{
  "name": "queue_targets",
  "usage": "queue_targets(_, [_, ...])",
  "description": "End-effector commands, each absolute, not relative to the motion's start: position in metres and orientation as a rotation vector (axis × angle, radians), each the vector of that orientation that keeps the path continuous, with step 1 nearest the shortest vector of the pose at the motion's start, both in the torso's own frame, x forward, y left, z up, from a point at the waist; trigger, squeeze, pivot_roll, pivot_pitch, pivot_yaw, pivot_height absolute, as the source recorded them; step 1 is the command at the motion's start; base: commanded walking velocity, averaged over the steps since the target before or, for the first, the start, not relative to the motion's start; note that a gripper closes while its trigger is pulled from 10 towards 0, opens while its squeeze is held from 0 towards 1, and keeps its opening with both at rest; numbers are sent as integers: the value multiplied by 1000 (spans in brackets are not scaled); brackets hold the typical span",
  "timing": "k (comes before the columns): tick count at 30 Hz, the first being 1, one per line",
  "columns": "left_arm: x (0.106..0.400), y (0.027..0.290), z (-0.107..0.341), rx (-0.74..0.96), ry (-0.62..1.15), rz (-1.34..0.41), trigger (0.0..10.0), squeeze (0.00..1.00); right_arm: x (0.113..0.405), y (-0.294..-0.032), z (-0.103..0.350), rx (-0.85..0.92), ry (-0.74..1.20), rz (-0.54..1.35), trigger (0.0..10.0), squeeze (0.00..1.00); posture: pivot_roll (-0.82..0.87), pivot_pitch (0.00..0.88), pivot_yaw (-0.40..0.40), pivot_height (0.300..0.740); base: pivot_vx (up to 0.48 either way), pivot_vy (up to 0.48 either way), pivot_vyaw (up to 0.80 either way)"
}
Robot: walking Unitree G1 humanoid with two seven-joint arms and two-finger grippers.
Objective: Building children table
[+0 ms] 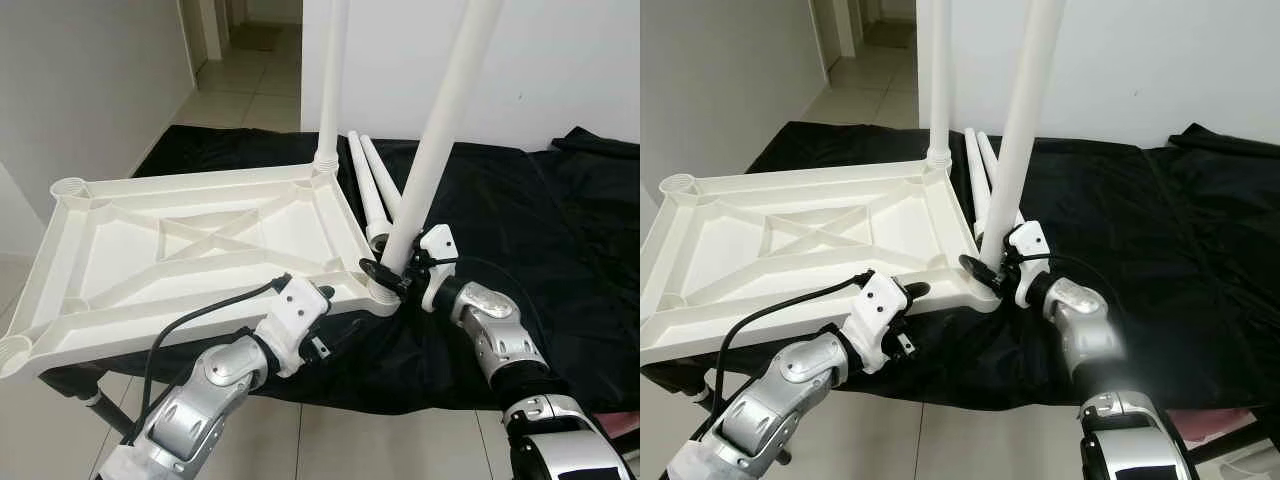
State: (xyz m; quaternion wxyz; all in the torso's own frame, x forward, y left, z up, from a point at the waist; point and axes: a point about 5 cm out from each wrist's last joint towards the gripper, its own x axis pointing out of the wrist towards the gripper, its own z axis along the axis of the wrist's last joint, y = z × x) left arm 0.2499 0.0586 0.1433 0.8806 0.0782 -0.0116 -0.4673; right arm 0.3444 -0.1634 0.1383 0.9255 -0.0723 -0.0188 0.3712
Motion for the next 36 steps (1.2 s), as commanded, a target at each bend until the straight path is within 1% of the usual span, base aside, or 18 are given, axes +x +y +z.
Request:
queue_targets(1, [248,58,139,173,1,-1022,10000,0,341,-168,120,-122,54,707,10000,0,13,24,7,740,0,0,0])
queue_targets(5, [247,56,137,179,1,-1026,10000,0,342,-166,118,-117,58,633,10000,0,11,18,3,740,0,0,0])
queue_targets(7, [248,53,136,179,-2,-1027,10000,0,340,-161,117,-99,51,541,10000,0,2,6,5,740,0,0,0])
queue_targets(10, [248,52,136,180,-3,-1025,10000,0,339,-160,116,-94,47,511,10000,0,2,6,5,740,0,0,0])
queue_targets(12, [249,51,138,171,-8,-1028,10000,0,337,-156,116,-66,43,453,10000,0,0,1,3,740,0,0,0])
queue_targets(13, [251,52,138,179,-11,-1026,10000,0,333,-150,113,-35,50,398,10000,0,3,0,0,740,0,0,0])
queue_targets(14, [251,52,138,179,-11,-1026,10000,0,333,-150,113,-35,50,398,10000,0,3,0,0,740,0,0,0])
queue_targets(16, [255,56,139,181,-10,-1022,10000,0,325,-139,109,29,66,258,10000,0,-1,0,2,740,0,0,0])
queue_targets(19, [256,56,139,182,-9,-1020,10000,0,323,-136,108,43,74,222,10000,0,-1,0,2,740,0,0,0])
queue_targets(22, [257,56,139,179,-10,-1018,10000,0,312,-122,104,65,87,73,10000,0,-3,0,0,740,0,0,0])
queue_targets(24, [258,56,139,177,-10,-1018,10000,0,309,-118,103,75,96,41,10000,0,-2,0,0,740,0,0,0])
queue_targets(25, [257,55,139,177,-13,-1019,10000,0,306,-109,100,133,133,-48,10000,0,1,0,-4,740,0,0,0])
queue_targets(28, [257,56,139,174,-12,-1016,10000,0,307,-103,109,146,93,-31,10000,0,-2,0,0,740,0,0,0])
queue_targets(30, [258,56,139,174,-12,-1016,10000,0,307,-103,111,150,87,-23,10000,0,-3,0,2,740,0,0,0])
queue_targets(32, [256,55,138,174,-8,-1025,10000,0,306,-108,112,150,76,32,10000,0,-1,0,-4,740,0,0,0])
queue_targets(33, [255,54,138,175,-8,-1031,10000,0,306,-112,114,131,67,60,10000,745,0,0,-6,740,0,0,0])
queue_targets(34, [254,54,138,176,-9,-1034,10000,0,306,-115,115,117,56,81,10000,1000,0,0,-6,740,0,0,0])
queue_targets(36, [254,54,138,176,-9,-1034,10000,0,306,-115,115,117,56,81,10000,1000,0,0,-6,740,0,0,0])
